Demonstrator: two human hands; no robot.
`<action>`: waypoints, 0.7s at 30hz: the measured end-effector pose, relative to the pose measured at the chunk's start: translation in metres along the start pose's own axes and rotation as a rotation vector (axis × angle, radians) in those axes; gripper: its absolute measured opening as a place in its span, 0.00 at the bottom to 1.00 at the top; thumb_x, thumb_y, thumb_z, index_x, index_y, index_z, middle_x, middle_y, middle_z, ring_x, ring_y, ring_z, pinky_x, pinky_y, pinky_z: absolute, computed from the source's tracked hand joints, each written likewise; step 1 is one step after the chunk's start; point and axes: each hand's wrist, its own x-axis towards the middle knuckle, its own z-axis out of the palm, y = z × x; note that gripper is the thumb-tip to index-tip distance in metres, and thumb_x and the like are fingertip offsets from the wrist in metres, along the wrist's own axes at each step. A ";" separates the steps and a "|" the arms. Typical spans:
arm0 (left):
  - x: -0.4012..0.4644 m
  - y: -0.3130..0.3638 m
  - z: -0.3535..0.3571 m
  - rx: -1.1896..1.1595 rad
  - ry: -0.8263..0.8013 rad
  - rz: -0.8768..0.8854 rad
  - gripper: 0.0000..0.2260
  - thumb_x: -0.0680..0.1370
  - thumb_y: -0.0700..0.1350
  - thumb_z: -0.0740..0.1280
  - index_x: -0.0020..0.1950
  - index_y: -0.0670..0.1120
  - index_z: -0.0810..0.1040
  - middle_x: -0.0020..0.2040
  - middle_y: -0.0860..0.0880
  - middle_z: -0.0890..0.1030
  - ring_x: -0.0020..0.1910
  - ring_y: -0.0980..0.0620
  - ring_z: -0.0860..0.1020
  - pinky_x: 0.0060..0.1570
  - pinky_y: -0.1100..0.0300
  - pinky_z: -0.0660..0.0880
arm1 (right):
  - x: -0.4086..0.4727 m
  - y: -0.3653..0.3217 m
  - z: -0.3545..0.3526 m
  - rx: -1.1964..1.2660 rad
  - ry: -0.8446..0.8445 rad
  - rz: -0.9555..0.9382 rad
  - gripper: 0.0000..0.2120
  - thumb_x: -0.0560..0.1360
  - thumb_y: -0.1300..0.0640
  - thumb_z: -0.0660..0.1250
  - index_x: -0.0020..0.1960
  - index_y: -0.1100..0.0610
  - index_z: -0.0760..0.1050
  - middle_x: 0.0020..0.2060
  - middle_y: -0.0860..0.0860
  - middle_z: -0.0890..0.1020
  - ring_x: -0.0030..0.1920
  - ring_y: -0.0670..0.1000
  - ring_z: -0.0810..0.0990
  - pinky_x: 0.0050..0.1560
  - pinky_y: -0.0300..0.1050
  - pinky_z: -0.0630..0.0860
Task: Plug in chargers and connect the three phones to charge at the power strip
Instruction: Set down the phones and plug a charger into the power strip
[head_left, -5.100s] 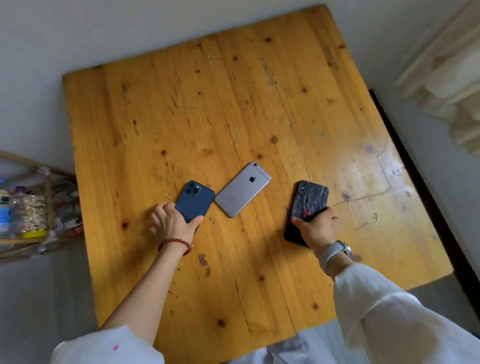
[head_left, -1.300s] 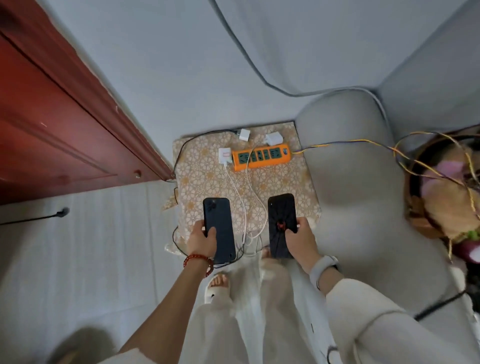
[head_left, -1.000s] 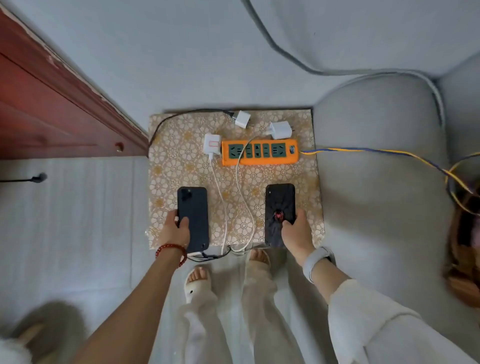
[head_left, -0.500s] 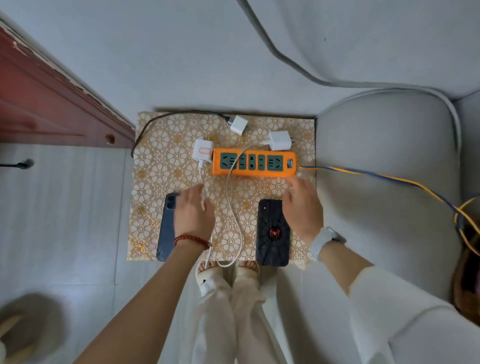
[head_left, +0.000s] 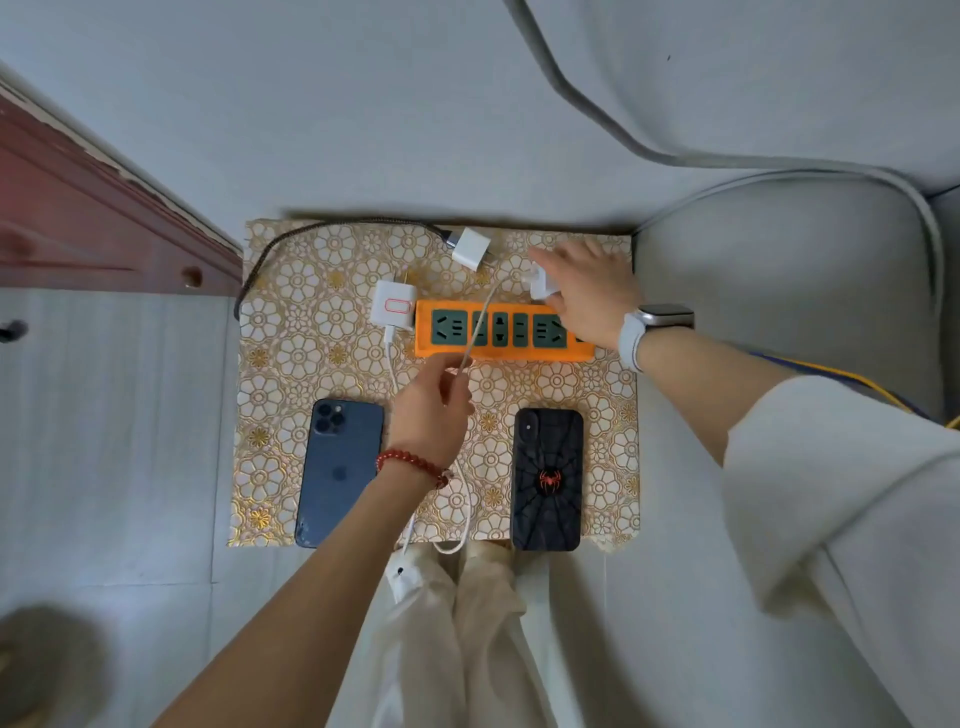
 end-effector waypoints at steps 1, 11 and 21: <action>-0.002 0.002 -0.006 -0.041 0.006 0.020 0.07 0.78 0.41 0.58 0.52 0.48 0.73 0.33 0.52 0.76 0.31 0.53 0.76 0.32 0.62 0.74 | -0.002 0.000 -0.003 -0.055 0.042 -0.030 0.23 0.75 0.58 0.61 0.68 0.53 0.61 0.60 0.58 0.72 0.60 0.59 0.68 0.56 0.55 0.68; -0.007 0.013 -0.036 -0.113 0.072 0.102 0.03 0.76 0.43 0.63 0.45 0.48 0.75 0.31 0.53 0.75 0.28 0.56 0.71 0.28 0.66 0.70 | -0.050 -0.008 -0.007 0.651 0.072 0.014 0.24 0.69 0.64 0.67 0.63 0.58 0.65 0.61 0.56 0.70 0.56 0.55 0.75 0.55 0.50 0.76; -0.020 0.009 -0.037 -0.046 -0.114 0.095 0.03 0.74 0.43 0.66 0.41 0.49 0.76 0.34 0.53 0.76 0.33 0.58 0.73 0.35 0.69 0.72 | -0.059 0.013 -0.013 0.716 -0.033 0.002 0.21 0.70 0.65 0.68 0.59 0.52 0.68 0.57 0.53 0.75 0.56 0.53 0.76 0.56 0.49 0.77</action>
